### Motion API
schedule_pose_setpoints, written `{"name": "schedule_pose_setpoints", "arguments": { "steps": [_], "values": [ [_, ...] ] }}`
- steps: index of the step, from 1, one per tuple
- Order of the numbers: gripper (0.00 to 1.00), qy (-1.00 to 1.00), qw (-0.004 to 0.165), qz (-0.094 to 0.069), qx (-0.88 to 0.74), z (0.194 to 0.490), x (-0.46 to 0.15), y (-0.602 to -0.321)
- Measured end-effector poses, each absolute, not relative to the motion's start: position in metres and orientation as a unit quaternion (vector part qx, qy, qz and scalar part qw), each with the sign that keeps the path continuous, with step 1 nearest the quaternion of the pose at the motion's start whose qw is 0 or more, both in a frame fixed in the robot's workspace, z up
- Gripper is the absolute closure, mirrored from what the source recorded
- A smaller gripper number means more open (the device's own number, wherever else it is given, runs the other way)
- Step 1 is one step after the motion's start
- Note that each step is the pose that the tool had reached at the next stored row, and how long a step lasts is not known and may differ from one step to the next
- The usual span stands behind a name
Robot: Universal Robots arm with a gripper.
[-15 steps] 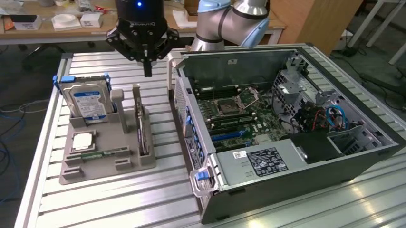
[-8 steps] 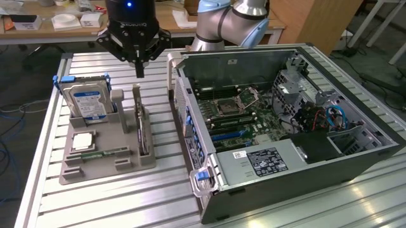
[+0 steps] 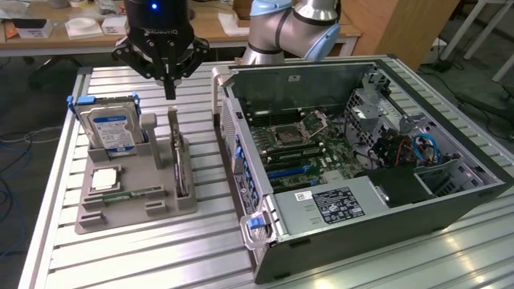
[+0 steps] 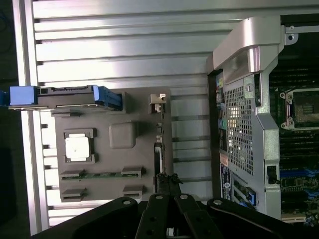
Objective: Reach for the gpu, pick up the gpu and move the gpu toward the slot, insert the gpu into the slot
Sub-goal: 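Pick up the gpu and move the gpu toward the slot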
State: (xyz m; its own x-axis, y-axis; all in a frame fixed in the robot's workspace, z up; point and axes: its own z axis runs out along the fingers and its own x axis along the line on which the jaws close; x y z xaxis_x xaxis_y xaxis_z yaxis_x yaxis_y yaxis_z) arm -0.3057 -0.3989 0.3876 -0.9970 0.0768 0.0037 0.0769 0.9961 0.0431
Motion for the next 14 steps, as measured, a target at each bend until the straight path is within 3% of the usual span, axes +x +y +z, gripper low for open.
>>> {"name": "schedule_pose_setpoints", "arguments": {
  "steps": [11,14],
  "values": [
    [0.89,-0.999,0.001,-0.022,-0.038,0.3877,-0.3058,-0.3989],
    [0.71,-0.999,0.001,-0.022,-0.038,0.3876,-0.3058,-0.3989]
  ]
}}
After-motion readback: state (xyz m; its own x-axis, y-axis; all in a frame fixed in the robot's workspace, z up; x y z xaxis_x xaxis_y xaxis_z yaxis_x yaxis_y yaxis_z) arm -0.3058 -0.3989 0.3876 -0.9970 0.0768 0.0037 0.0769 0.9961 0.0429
